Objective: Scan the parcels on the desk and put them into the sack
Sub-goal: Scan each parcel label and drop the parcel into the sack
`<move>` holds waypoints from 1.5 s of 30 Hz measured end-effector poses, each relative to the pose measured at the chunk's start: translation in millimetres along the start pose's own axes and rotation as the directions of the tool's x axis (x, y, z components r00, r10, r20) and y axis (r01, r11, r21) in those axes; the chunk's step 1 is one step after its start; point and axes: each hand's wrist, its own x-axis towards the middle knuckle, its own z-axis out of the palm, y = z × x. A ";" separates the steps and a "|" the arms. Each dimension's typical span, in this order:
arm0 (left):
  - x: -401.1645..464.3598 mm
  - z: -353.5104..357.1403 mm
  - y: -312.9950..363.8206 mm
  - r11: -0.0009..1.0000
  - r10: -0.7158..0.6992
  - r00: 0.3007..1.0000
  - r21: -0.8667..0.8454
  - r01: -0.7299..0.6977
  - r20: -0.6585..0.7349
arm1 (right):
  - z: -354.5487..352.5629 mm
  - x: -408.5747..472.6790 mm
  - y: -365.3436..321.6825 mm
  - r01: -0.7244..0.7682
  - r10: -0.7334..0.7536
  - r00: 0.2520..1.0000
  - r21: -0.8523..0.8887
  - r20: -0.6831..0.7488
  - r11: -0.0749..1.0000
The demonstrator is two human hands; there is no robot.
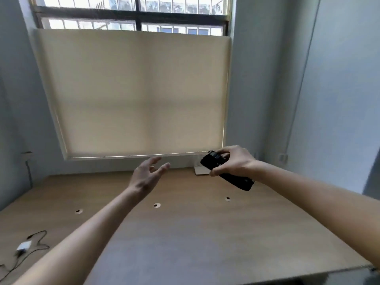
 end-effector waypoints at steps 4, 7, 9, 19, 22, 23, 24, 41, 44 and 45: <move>14.5 84.4 27.9 0.999 0.030 0.999 -0.025 -0.029 0.029 | -36.6 0.5 71.5 -0.071 0.070 0.997 -0.032 -0.022 0.997; 22.1 139.1 35.7 0.999 0.034 0.998 -0.033 -0.033 0.049 | -51.2 2.5 115.6 -0.099 0.098 0.995 -0.036 -0.026 0.994; 26.3 170.1 34.4 0.999 0.028 0.997 -0.016 -0.027 0.069 | -53.4 5.1 141.4 -0.120 0.120 0.993 -0.027 -0.017 0.992; 89.7 275.0 -31.1 0.993 -0.115 0.976 0.051 0.107 0.187 | -6.0 84.4 243.4 -0.256 0.256 0.965 -0.013 0.063 0.967; 114.8 304.7 -70.9 0.986 -0.162 0.961 0.066 0.151 0.224 | 27.5 121.5 269.5 -0.281 0.282 0.955 -0.016 0.095 0.959; 122.4 314.8 -85.6 0.984 -0.176 0.955 0.074 0.162 0.238 | 40.5 134.4 277.7 -0.287 0.287 0.951 -0.020 0.111 0.958; 129.6 324.6 -100.7 0.981 -0.193 0.948 0.084 0.177 0.252 | 53.9 147.0 285.3 -0.293 0.294 0.948 -0.024 0.126 0.956; 136.2 486.9 -367.4 0.846 -0.533 0.762 0.253 0.470 0.367 | 349.7 250.7 477.2 -0.439 0.467 0.823 -0.162 0.323 0.884; 131.4 503.9 -396.5 0.827 -0.562 0.753 0.252 0.503 0.343 | 390.5 254.2 501.5 -0.448 0.491 0.794 -0.200 0.359 0.871; 131.2 508.7 -403.3 0.826 -0.564 0.754 0.246 0.508 0.336 | 401.0 254.6 507.7 -0.447 0.494 0.794 -0.211 0.354 0.869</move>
